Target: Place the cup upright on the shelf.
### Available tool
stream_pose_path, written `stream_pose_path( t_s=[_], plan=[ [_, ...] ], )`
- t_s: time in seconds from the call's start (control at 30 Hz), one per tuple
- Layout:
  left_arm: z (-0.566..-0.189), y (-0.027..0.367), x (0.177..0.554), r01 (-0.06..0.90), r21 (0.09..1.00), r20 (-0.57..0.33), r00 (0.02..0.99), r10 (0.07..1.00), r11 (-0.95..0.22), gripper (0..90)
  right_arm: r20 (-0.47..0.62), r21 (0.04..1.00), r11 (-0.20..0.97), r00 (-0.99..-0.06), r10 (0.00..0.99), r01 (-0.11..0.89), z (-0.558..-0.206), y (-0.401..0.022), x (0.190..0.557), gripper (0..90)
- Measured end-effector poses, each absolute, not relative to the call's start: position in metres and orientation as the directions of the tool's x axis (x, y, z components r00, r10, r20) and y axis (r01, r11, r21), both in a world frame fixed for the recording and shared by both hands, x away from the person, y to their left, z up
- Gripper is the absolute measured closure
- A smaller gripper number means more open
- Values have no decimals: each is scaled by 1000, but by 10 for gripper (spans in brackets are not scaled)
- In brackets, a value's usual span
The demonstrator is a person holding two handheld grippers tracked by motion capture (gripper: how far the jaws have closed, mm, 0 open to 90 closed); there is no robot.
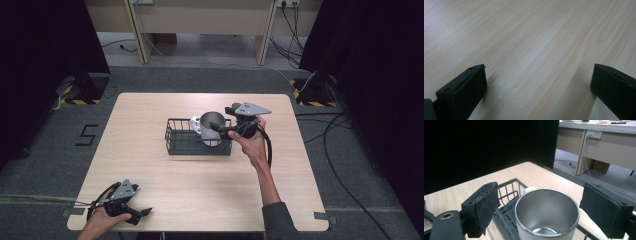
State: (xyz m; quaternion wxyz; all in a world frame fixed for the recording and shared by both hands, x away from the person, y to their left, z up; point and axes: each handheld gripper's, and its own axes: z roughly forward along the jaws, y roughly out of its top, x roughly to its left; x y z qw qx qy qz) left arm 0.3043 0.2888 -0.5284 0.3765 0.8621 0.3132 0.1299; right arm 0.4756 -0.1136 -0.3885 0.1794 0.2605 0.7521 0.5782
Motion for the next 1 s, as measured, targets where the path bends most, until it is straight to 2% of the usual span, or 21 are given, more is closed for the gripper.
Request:
stream_pose_path(
  t_s=[0.37,1.0],
  plan=[
    [-529,289,304,442,731,-12,769,639,-519,0,32,962,199,-797,602,189,-389,-123,453,149],
    [-529,289,304,442,731,-12,770,638,-520,0,52,957,194,-788,614,214,-415,-146,405,150]
  ],
)
